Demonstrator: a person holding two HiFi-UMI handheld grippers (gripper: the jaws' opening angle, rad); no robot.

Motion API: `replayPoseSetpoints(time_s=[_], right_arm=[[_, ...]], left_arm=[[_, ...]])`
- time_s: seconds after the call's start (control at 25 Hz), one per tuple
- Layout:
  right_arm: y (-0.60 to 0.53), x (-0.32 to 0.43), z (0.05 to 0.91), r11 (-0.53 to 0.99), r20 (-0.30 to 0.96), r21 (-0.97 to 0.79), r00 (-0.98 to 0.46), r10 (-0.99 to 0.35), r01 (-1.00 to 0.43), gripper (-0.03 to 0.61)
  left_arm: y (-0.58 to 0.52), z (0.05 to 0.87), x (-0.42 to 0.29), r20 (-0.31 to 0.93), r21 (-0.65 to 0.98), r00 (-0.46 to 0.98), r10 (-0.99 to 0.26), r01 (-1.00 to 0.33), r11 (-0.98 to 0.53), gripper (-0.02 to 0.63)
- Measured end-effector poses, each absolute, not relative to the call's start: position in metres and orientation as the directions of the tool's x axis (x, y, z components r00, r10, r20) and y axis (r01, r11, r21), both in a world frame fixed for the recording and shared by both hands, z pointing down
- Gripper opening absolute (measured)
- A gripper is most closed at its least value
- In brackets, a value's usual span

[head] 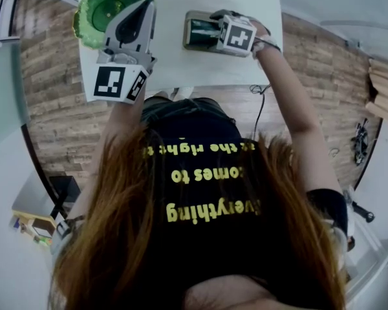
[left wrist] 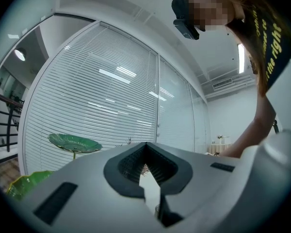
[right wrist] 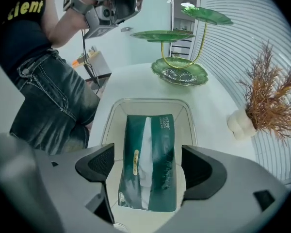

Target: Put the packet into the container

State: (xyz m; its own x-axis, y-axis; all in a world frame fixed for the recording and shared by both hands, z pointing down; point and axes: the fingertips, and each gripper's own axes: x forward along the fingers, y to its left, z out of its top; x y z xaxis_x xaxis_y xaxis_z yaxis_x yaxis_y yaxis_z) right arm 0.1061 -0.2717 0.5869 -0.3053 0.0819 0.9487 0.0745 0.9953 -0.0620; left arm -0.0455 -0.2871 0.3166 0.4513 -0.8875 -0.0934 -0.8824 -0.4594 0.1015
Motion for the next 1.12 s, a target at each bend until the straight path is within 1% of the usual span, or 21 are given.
replayPoseSetpoints(time_s=[0.2, 0.28, 0.44, 0.48, 0.52, 0.64, 0.72, 0.8, 0.88, 1.12], right_arm=[[-0.282, 0.103, 0.562, 0.995, 0.945, 0.024, -0.326, 0.010, 0.100, 0.419], [-0.281, 0.107, 0.565, 0.996, 0.948, 0.010, -0.317, 0.019, 0.087, 0.417], [-0.273, 0.115, 0.563, 0.994, 0.957, -0.021, -0.286, 0.050, 0.105, 0.411], [-0.273, 0.114, 0.559, 0.994, 0.956, -0.017, -0.290, 0.048, 0.110, 0.395], [-0.273, 0.113, 0.556, 0.994, 0.954, -0.009, -0.298, 0.042, 0.112, 0.353], [-0.275, 0.112, 0.554, 0.997, 0.939, 0.006, -0.343, 0.022, 0.080, 0.160], [-0.277, 0.109, 0.550, 0.998, 0.929, 0.012, -0.369, 0.010, 0.057, 0.072], [-0.278, 0.109, 0.547, 0.999, 0.931, 0.020, -0.366, -0.001, 0.047, 0.040], [-0.279, 0.110, 0.547, 0.999, 0.929, 0.020, -0.369, -0.009, 0.026, 0.021], [-0.281, 0.104, 0.538, 0.998, 0.887, 0.004, -0.461, -0.031, -0.060, 0.020]], left_arm=[[-0.286, 0.313, -0.047, -0.105, 0.093, 0.441, -0.891, -0.888, -0.450, 0.002], [-0.286, 0.313, -0.046, -0.106, 0.092, 0.442, -0.891, -0.888, -0.451, 0.002], [-0.285, 0.313, -0.045, -0.105, 0.092, 0.445, -0.889, -0.886, -0.454, 0.002], [-0.284, 0.313, -0.044, -0.104, 0.092, 0.446, -0.889, -0.886, -0.455, 0.002], [-0.283, 0.314, -0.044, -0.103, 0.092, 0.447, -0.889, -0.885, -0.456, 0.002], [-0.282, 0.314, -0.043, -0.102, 0.093, 0.449, -0.888, -0.884, -0.458, 0.002], [-0.282, 0.314, -0.044, -0.101, 0.092, 0.449, -0.888, -0.884, -0.457, 0.002], [-0.281, 0.315, -0.044, -0.100, 0.093, 0.447, -0.889, -0.885, -0.455, 0.002], [-0.280, 0.316, -0.045, -0.098, 0.096, 0.445, -0.890, -0.886, -0.453, 0.002], [-0.278, 0.315, -0.045, -0.099, 0.094, 0.445, -0.890, -0.886, -0.453, 0.002]])
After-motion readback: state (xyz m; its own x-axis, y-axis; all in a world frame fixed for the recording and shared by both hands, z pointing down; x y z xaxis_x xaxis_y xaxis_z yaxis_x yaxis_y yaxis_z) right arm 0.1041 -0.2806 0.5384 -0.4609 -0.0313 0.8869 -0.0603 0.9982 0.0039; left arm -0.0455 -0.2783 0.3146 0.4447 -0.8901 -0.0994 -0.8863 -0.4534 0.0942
